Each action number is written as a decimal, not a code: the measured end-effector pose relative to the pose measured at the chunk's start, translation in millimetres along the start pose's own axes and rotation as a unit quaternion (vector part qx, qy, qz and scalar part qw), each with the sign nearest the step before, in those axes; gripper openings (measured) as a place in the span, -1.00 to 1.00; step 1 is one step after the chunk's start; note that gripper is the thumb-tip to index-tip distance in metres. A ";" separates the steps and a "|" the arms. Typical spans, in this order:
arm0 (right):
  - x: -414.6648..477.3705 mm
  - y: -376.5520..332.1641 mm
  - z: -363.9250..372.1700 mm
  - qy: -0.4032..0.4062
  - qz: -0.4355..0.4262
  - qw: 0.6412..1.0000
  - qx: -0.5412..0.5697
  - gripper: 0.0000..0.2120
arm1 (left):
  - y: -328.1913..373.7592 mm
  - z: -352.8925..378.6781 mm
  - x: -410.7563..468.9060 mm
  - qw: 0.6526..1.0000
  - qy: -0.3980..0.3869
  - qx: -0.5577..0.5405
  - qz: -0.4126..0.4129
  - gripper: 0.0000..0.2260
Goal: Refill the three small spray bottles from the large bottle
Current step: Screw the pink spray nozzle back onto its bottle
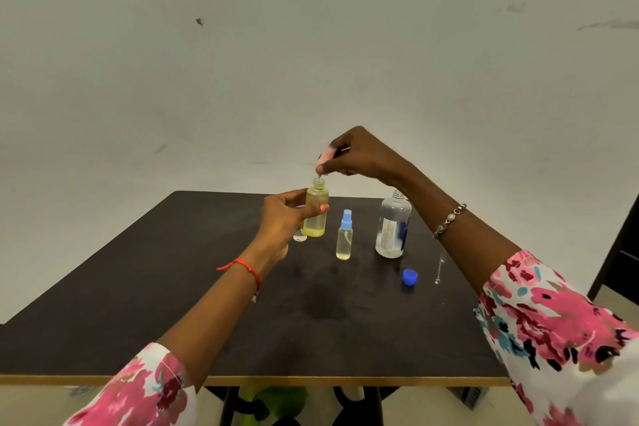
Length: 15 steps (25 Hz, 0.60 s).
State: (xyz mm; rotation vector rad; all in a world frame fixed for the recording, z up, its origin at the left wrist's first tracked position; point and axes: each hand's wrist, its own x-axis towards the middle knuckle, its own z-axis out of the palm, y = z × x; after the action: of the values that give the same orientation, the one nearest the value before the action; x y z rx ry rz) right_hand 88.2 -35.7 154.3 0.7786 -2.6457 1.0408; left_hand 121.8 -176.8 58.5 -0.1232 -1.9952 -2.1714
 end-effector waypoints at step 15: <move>-1.5 10.8 45.1 0.047 0.055 0.997 -0.027 -0.65 | -8.9 -2.0 -2.4 1.000 0.025 0.000 -0.009 -0.68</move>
State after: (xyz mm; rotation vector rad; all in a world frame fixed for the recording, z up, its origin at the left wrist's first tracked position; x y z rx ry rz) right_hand 84.2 -59.1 114.5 0.5638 -2.6493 1.0017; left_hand 122.6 -177.9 49.2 -0.0511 -1.9772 -2.1638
